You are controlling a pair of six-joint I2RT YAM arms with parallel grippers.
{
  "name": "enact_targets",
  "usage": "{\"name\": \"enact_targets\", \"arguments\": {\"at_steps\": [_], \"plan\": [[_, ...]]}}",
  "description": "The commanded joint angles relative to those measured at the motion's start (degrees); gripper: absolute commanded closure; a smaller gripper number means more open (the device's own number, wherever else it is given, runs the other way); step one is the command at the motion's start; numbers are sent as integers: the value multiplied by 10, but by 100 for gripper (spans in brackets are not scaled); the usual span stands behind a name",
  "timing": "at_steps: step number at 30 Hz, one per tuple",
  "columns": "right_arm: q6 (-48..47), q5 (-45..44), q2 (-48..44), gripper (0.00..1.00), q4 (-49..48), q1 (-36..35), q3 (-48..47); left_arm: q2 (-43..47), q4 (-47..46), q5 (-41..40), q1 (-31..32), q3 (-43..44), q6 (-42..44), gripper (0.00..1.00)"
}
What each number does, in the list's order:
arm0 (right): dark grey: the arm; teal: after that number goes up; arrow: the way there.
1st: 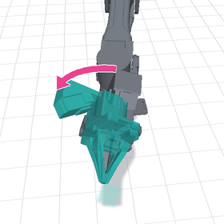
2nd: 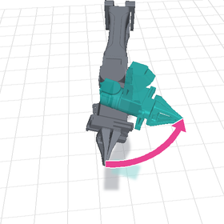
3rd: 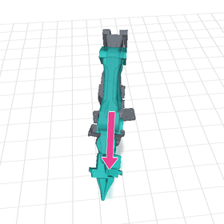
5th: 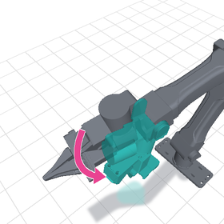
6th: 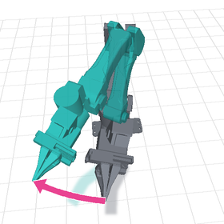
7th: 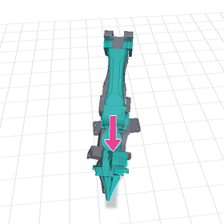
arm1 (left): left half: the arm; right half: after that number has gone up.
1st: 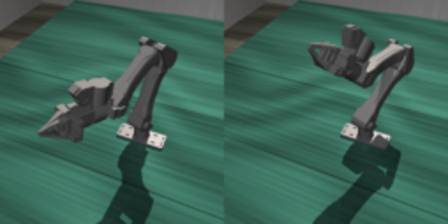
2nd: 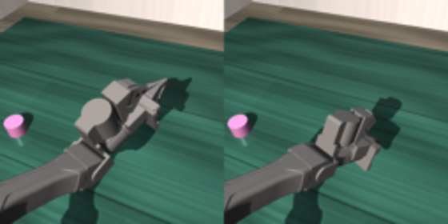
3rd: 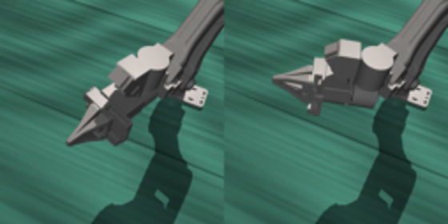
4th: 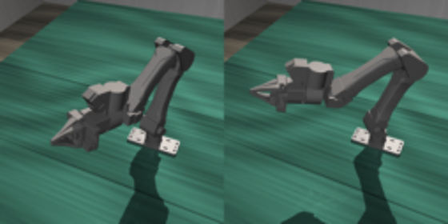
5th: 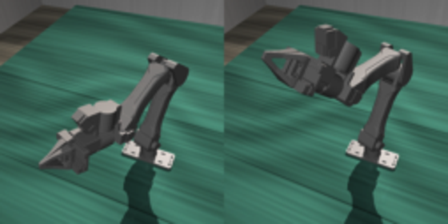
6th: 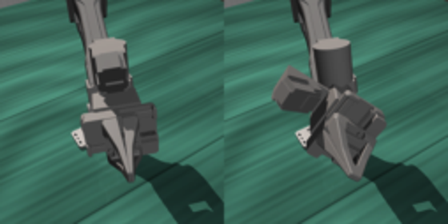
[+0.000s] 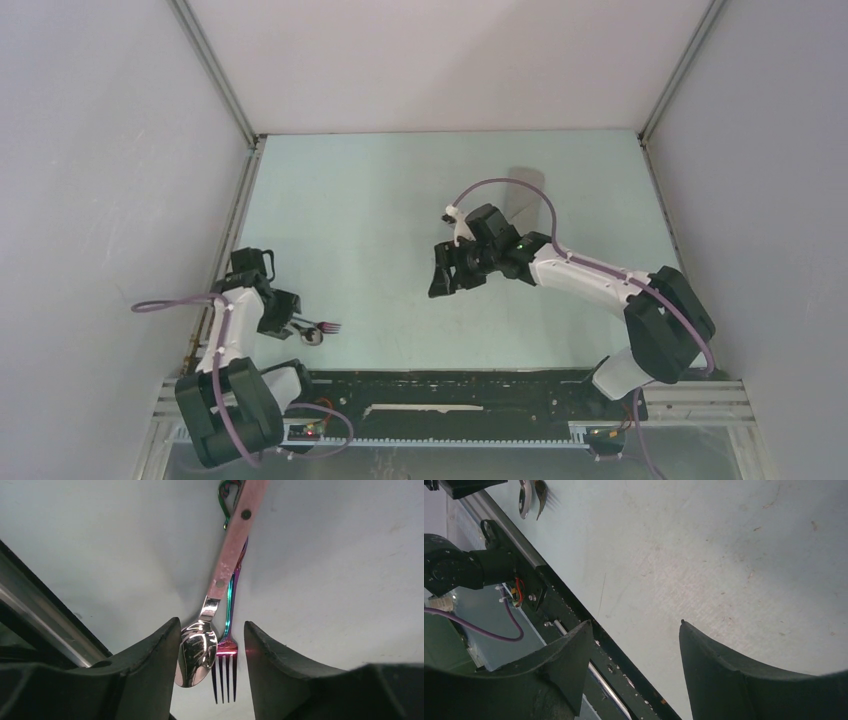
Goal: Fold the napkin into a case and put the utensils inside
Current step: Pick up the spoon from the corner of the board.
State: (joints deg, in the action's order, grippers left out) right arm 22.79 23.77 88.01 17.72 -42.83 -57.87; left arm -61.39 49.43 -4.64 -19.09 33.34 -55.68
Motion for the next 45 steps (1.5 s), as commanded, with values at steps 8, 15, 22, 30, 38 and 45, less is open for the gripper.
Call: {"name": "enact_targets", "arguments": {"at_steps": [8,15,22,30,38,45], "plan": [[-2,54,-47,28,-58,61,45,-51,-52,-29,-39,-8,24,50],[-2,55,-44,28,-62,63,50,-83,-93,-42,-39,-22,35,57],[-2,43,-43,28,-59,64,50,-90,-95,-37,-39,-24,39,74],[1,30,-43,28,-60,65,49,-11,-34,-35,-39,4,38,85],[5,0,-54,28,-53,66,49,69,33,-2,-39,38,61,98],[8,-28,-60,27,-43,70,49,147,58,107,-38,57,62,100]]}}
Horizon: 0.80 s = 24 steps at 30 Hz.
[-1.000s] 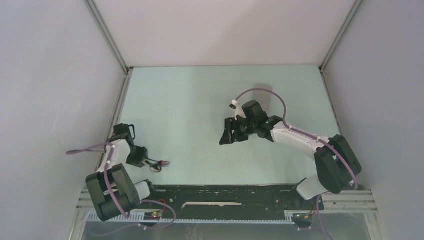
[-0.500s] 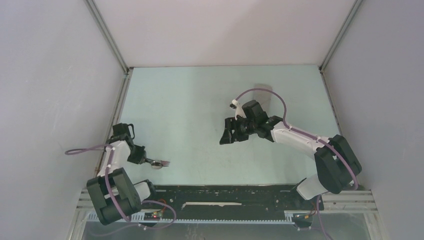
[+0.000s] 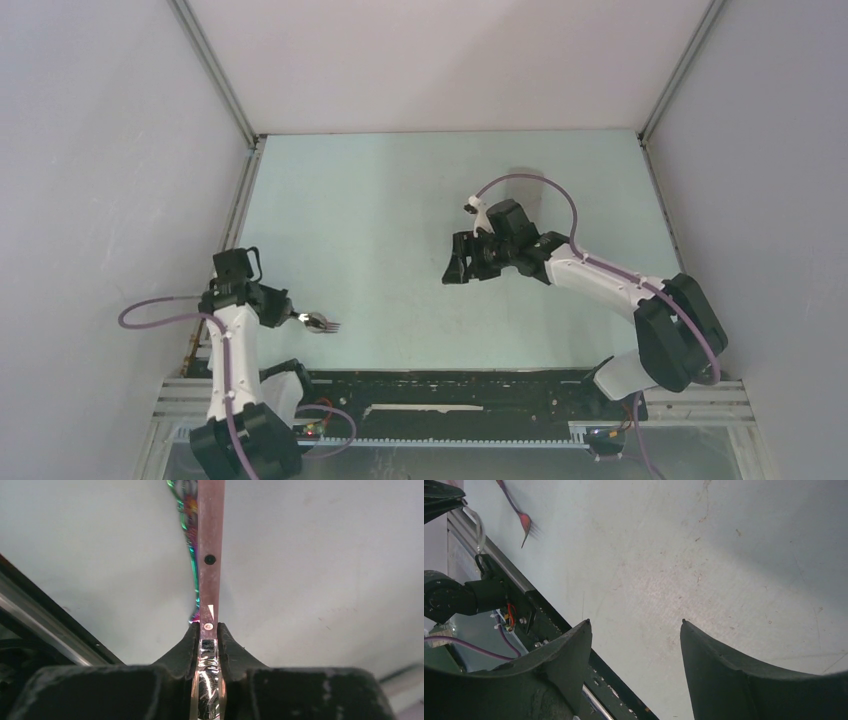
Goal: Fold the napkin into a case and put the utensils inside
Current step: Pick up the spoon from the corner of the board, then pass from the left arm to the right
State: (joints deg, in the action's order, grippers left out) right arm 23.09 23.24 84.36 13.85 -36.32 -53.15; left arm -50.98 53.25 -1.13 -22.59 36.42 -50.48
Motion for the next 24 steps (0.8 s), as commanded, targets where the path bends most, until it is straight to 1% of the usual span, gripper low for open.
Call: {"name": "enact_targets", "arguments": {"at_steps": [1,3,5,7,9,12,15,18,19,20,22,24], "plan": [[4,-21,-24,27,-6,5,1,52,20,87,-3,29,8,100],[-4,-14,-29,26,-18,-3,2,66,18,117,6,31,-6,100],[-8,2,-37,25,-45,-23,2,80,-14,158,39,25,-41,100],[6,31,-42,24,-100,-55,2,86,-84,208,87,7,-124,100],[22,38,-45,23,-178,-95,1,86,-160,232,144,-10,-209,100],[38,-31,-52,21,-244,-152,2,72,-259,237,208,-18,-305,100],[69,-111,-44,21,-291,-180,2,54,-318,224,262,-24,-377,100],[73,-205,-42,21,-310,-205,2,41,-384,214,305,-40,-445,100],[71,-227,-42,22,-312,-210,2,34,-403,212,317,-42,-461,100],[71,-232,-39,24,-318,-213,1,26,-413,211,326,-43,-472,100],[78,-270,-29,29,-301,-215,-10,14,-437,215,339,-45,-491,100],[74,-285,-19,34,-285,-219,-23,7,-446,217,348,-43,-496,100]]}}
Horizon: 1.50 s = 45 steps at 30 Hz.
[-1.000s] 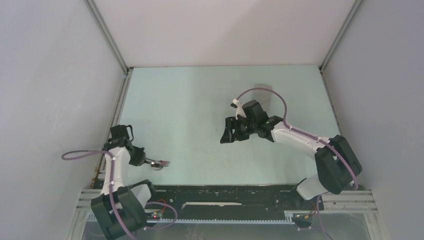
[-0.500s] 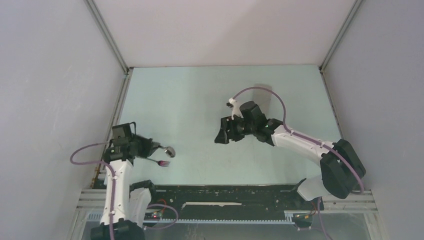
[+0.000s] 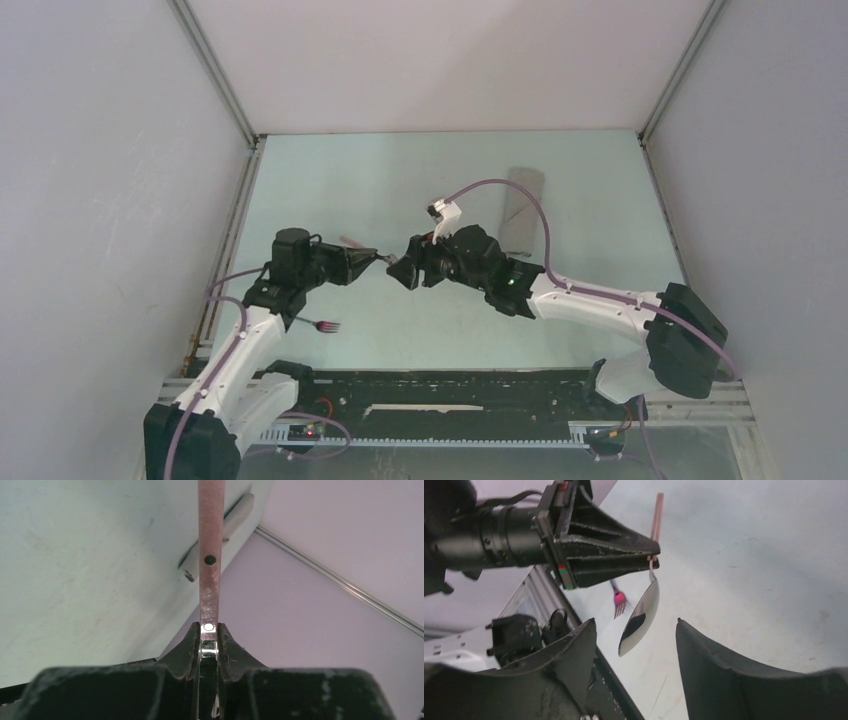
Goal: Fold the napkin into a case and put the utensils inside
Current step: Pass from the left arm to the right, then pass from the right arm to the left
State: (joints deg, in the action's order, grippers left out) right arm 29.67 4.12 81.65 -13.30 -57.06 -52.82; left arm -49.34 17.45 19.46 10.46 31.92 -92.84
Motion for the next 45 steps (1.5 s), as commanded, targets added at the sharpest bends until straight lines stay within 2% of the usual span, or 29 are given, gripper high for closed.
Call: {"name": "enact_targets", "arguments": {"at_steps": [1,6,7,8,10,12,13,14,17,18,19,21,24,28,30,34,35,38,43,45], "plan": [[8,-106,13,37,-4,-15,-34,-11,-90,7,20,3,-74,100],[-3,-156,32,55,29,-23,-56,-16,-109,12,29,-5,-91,100],[-8,-158,34,62,28,-24,-59,-17,-113,13,32,-7,-96,100],[-14,-157,35,73,31,-23,-63,-17,-119,14,36,-10,-99,100],[-36,-160,31,100,42,-19,-72,-17,-141,18,37,-13,-93,98],[-77,-161,13,100,67,-6,-73,-22,-136,29,34,2,-42,54],[-110,-122,3,100,77,13,-74,-30,-123,44,30,22,9,35],[-144,-55,-6,100,93,40,-76,-40,-95,75,25,47,84,25],[-237,166,-33,100,199,131,-97,-56,0,115,24,127,339,19],[-271,238,-46,100,235,153,-104,-49,10,120,25,138,398,7],[-315,298,-60,100,276,167,-111,-40,22,125,25,144,452,1],[-403,329,-85,100,377,165,-127,-29,39,161,27,153,529,0],[-455,374,-88,100,469,175,-152,-52,47,295,47,151,597,3],[-492,440,-64,100,559,176,-195,-70,157,329,118,180,743,5],[-496,448,-51,100,580,178,-207,-70,190,370,141,188,783,6],[-489,453,-35,100,584,184,-208,-30,127,417,160,151,746,12],[-487,453,-33,100,582,185,-208,-24,117,414,163,141,738,16],[-472,453,-29,100,569,196,-207,-21,116,409,170,117,733,38],[-447,449,-38,100,529,207,-189,-29,115,372,202,115,726,32],[-442,440,-40,100,525,208,-188,-35,115,351,215,122,724,42]]}}
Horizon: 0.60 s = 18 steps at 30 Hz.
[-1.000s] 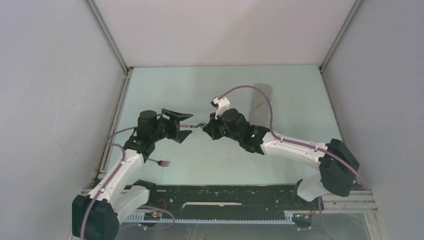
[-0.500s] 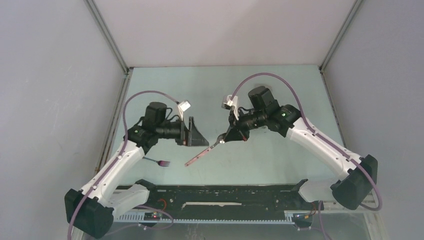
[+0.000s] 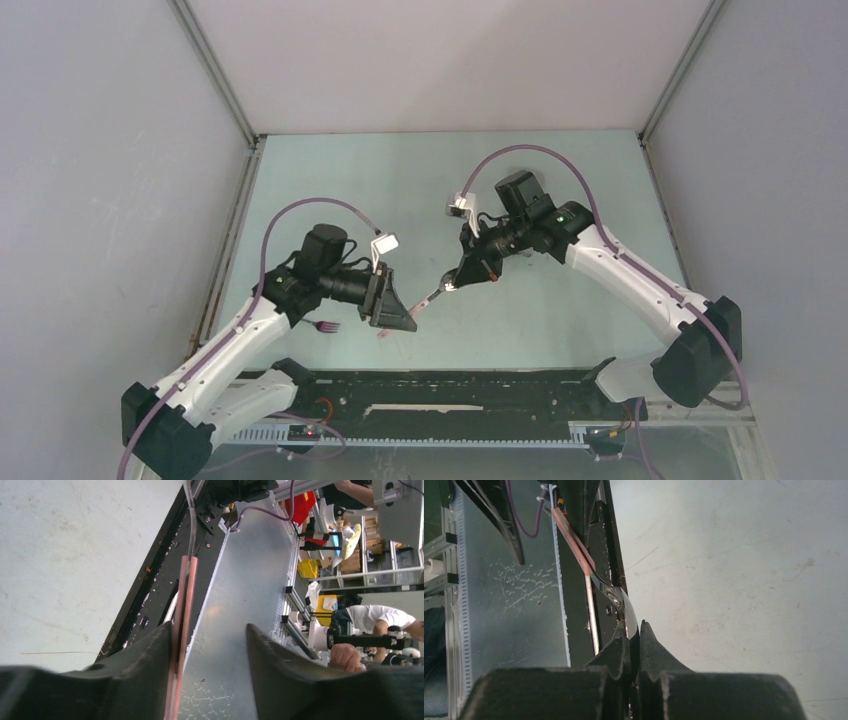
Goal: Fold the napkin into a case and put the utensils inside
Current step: Pass from the right arm to the left
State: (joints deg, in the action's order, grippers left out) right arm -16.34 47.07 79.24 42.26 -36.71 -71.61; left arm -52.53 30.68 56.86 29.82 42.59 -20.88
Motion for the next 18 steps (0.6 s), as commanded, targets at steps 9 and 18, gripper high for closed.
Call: {"name": "enact_targets", "arguments": {"at_steps": [9,18], "plan": [[396,-300,-72,47,-202,59,87,59,-76,-302,28,19,-7,100],[696,-396,-102,34,-410,-50,180,51,-227,-439,55,-17,-45,100]]}}
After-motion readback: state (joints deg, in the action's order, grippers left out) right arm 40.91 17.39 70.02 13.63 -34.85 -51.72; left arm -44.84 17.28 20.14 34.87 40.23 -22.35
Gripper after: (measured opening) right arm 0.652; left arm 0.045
